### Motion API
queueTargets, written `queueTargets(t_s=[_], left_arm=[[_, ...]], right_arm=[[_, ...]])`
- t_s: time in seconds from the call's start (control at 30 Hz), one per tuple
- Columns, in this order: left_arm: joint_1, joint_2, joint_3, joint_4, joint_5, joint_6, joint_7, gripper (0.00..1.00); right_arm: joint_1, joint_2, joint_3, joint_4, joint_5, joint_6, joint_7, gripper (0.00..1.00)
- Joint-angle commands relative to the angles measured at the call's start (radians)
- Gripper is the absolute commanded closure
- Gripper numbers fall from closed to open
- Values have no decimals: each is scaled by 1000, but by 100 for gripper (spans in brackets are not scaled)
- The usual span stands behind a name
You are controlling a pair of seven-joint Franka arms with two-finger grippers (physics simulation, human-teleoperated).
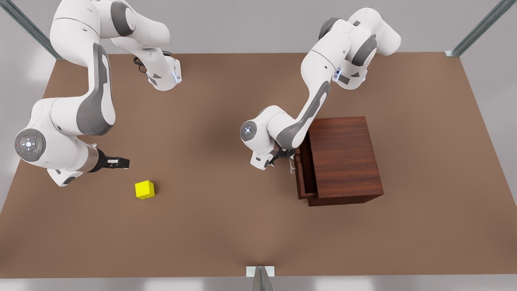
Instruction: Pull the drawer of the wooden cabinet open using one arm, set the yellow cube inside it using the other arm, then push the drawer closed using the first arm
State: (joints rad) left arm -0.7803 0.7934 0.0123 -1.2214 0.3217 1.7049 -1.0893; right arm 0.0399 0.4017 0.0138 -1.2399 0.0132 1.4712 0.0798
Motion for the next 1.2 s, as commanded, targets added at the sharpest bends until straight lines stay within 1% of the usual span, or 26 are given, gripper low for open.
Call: queueTargets(t_s=[0.0, 0.57, 0.93, 1.0, 1.1, 1.13, 1.17], left_arm=[[-2, 3, 0, 8, 0, 2, -20, 0], [-37, 47, -8, 85, 2, 10, -54, 0], [-51, 52, -8, 111, 0, 6, -66, 0], [-60, 43, -24, 120, 0, -56, -63, 0], [-60, -3, -77, 232, -15, -293, -1, 0], [-60, -28, -77, 240, -27, -335, 6, 0], [-60, -49, -87, 252, -27, -378, 8, 0]], right_arm=[[0, -1, 0, 0, 1, 0, 0, 0], [0, 2, 0, 2, 1, 0, 0, 0], [0, 2, 0, 2, 1, 0, 0, 0], [0, 2, 0, 2, -1, 0, 0, 0], [-5, 0, -3, -1, 13, -3, 3, 0], [-11, 2, -6, -16, 48, 23, 29, 0], [2, 0, -3, -59, 44, 84, 172, 0]])
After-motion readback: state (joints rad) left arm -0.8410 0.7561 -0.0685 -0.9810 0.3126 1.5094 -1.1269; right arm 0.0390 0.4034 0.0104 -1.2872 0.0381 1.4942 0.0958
